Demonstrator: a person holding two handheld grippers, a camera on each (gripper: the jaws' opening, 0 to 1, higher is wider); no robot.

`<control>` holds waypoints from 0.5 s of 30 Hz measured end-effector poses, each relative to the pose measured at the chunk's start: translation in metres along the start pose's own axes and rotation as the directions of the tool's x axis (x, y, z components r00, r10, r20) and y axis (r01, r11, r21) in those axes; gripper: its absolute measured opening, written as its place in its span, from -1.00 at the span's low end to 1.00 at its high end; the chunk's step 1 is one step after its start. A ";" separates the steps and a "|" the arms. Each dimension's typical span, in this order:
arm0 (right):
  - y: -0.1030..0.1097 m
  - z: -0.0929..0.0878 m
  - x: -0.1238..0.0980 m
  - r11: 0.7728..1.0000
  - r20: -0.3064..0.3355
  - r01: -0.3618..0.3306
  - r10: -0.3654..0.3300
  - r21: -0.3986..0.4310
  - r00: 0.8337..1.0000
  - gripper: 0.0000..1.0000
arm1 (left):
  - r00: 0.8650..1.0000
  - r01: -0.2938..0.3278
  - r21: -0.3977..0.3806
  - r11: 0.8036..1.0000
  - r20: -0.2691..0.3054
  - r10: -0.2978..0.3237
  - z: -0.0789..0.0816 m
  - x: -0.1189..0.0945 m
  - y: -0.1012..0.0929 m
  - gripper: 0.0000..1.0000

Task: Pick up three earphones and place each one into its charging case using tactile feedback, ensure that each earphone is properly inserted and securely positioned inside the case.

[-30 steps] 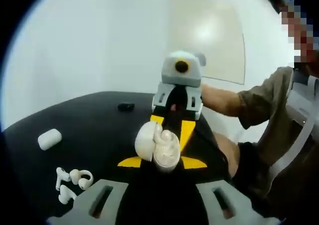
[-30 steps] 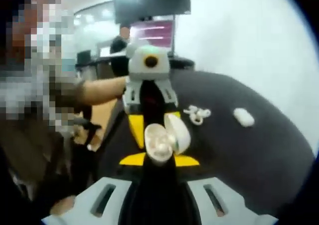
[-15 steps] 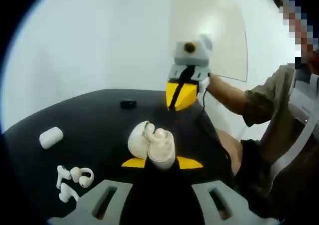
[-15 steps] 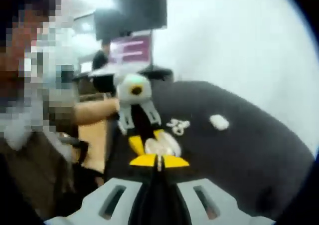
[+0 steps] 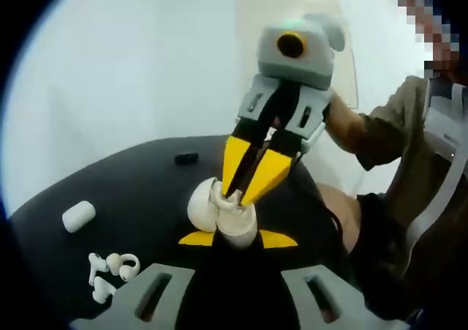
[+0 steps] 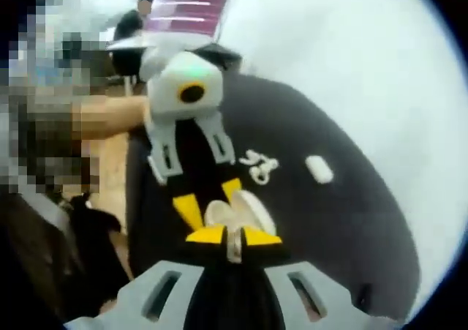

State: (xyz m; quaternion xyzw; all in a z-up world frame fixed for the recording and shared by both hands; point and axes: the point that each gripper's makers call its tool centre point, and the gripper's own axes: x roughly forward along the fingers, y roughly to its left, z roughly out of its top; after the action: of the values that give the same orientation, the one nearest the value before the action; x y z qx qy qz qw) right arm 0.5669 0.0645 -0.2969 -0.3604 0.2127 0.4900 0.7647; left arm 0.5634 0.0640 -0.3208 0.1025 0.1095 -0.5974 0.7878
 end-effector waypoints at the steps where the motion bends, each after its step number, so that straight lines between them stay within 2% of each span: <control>1: 0.000 -0.003 0.000 1.000 -0.027 0.022 -0.022 -0.010 0.999 -0.81 | 1.000 0.002 0.002 1.000 0.000 -0.002 0.000 0.000 0.000 -0.65; 3: 0.003 -0.004 0.002 0.998 -0.040 0.042 -0.043 -0.045 0.998 -0.83 | 1.000 0.003 0.007 1.000 0.002 -0.003 0.000 0.000 -0.001 -0.66; 12: 0.003 -0.005 0.003 0.996 -0.068 0.066 -0.070 -0.065 0.995 -0.84 | 1.000 0.002 0.013 1.000 -0.005 -0.002 -0.001 0.002 -0.002 -0.66; 15: 0.002 -0.006 0.003 0.998 -0.057 0.051 -0.052 -0.032 0.997 -0.87 | 1.000 0.002 0.014 1.000 -0.004 -0.002 0.000 0.002 -0.002 -0.66</control>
State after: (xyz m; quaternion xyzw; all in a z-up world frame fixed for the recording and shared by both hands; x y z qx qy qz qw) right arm 0.5665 0.0619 -0.3036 -0.3914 0.2179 0.4627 0.7650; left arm 0.5622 0.0616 -0.3218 0.1093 0.1071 -0.5988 0.7861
